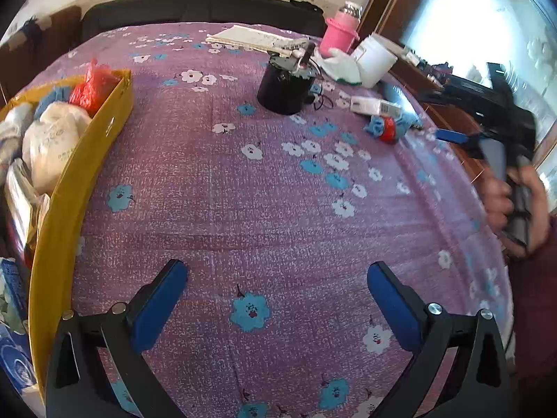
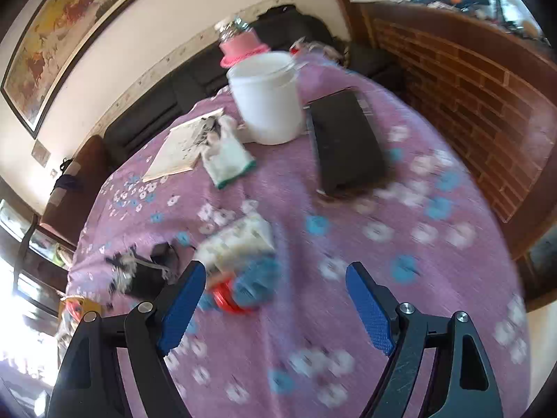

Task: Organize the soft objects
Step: 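Move both grippers back toward the remaining items on the table, then grasp the blue-red cloth bundle with the right gripper while the left grasps the lemon-print pack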

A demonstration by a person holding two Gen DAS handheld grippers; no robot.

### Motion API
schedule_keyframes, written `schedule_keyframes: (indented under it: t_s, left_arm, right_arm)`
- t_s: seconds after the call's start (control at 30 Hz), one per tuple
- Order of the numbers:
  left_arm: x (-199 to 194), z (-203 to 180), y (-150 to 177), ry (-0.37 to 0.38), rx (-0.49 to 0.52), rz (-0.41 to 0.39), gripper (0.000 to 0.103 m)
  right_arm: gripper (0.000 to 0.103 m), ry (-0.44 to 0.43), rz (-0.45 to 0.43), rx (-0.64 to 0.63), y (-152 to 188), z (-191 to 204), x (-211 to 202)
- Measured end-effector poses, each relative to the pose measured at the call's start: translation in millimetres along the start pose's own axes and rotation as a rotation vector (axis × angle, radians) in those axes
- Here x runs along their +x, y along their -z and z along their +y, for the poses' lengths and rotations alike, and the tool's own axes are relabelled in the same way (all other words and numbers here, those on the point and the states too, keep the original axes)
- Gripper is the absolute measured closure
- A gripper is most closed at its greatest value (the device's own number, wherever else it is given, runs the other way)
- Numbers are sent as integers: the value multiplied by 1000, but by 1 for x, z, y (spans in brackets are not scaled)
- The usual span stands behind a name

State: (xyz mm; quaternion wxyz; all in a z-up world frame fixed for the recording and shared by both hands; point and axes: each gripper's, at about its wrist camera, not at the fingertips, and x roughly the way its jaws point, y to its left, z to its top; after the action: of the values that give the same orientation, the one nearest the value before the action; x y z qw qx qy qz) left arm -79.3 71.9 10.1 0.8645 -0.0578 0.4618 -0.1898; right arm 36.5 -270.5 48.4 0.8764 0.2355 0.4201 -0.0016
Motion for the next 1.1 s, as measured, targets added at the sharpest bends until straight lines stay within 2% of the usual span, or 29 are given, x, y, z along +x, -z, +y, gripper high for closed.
schedule_keyframes:
  t_s: [0.07,0.17,0.2,0.23,0.27,0.33,0.37,0.43,0.5,0.53,0.57,0.63,0.7,0.73,0.8,0.87,0.97,1.1]
  left_arm:
    - [-1,1,0,11,-9,-5,0]
    - [-1,1,0,15,-12,-8,0]
    - [-1,2,0,17,-14,-9,0]
    - [-2,2,0,21,-17,-10,0]
    - [-2,3,0,23,-19,-11,0]
    - [-3,4,0,31,-25,-14,0]
    - [-3,4,1,35,-28,-16,0]
    - [-3,4,0,37,-30,-17,0]
    - [-3,5,0,41,-33,-18,0]
    - [-4,6,0,46,-36,-19,0]
    - [-4,7,0,51,-40,-21,0]
    - [-4,7,0,57,-44,-23,0]
    - [-5,8,1,61,-47,-24,0]
    - [-5,8,1,63,-49,-25,0]
    - [-6,10,2,71,-54,-28,0]
    - [-6,10,2,74,-56,-29,0]
    - [-6,10,2,71,-54,-28,0]
    - [-6,10,1,64,-50,-25,0]
  right_arm:
    - [17,3,19,-5,-10,10,17]
    - [17,56,39,-62,-20,26,46]
    - [19,70,70,-90,-19,31,59]
    - [23,81,110,-117,-15,37,69]
    - [37,72,148,-140,-10,41,75]
    - [44,20,186,-188,5,54,73]
    - [54,8,224,-231,17,64,71]
    - [57,-19,275,-319,43,82,62]
    - [56,-109,346,-376,71,95,49]
    - [56,-201,397,-393,85,102,40]
    - [56,-267,410,-411,96,107,26]
    - [53,-317,330,-440,104,109,-10]
    - [21,-289,210,-400,100,96,-42]
    - [17,-238,135,-376,98,85,-59]
    - [16,-153,80,-351,98,65,-75]
    - [16,-90,86,-311,101,46,-79]
    - [16,-89,117,-303,117,40,-75]
    - [16,-40,131,-396,139,62,-53]
